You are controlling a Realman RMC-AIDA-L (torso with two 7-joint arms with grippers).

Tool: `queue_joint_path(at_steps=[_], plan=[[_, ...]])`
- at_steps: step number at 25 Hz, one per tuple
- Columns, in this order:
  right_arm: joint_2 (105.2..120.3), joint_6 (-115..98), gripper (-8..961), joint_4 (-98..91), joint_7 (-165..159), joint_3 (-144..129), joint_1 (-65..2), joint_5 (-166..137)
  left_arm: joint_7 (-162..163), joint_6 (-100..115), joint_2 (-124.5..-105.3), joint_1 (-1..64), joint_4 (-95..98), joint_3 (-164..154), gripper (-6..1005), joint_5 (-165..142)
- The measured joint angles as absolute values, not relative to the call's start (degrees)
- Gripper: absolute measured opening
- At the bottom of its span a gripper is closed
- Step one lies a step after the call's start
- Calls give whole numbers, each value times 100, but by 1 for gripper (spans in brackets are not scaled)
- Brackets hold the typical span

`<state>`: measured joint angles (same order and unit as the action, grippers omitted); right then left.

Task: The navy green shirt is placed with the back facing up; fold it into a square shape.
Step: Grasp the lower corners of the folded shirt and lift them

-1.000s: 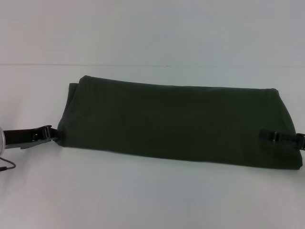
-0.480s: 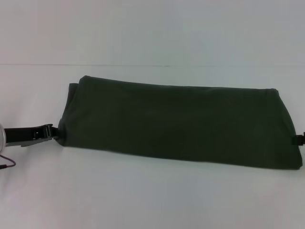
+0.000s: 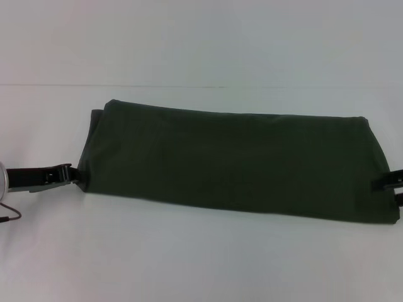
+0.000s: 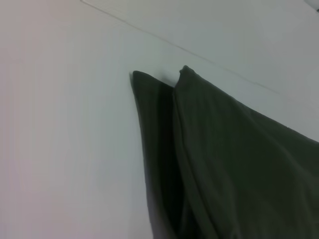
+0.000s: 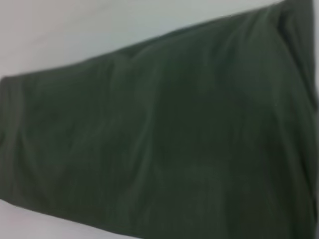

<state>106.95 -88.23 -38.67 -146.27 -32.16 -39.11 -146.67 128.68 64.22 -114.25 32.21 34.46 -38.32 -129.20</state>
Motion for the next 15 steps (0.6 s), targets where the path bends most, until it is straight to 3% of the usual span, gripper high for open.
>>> queue_joint_path(at_steps=[15], plan=[[10662,-8451,824,-3728,-14716,-3368,-3720,-14812,12833,6513,-11391,3261,3445,-3832,-1,-12920]])
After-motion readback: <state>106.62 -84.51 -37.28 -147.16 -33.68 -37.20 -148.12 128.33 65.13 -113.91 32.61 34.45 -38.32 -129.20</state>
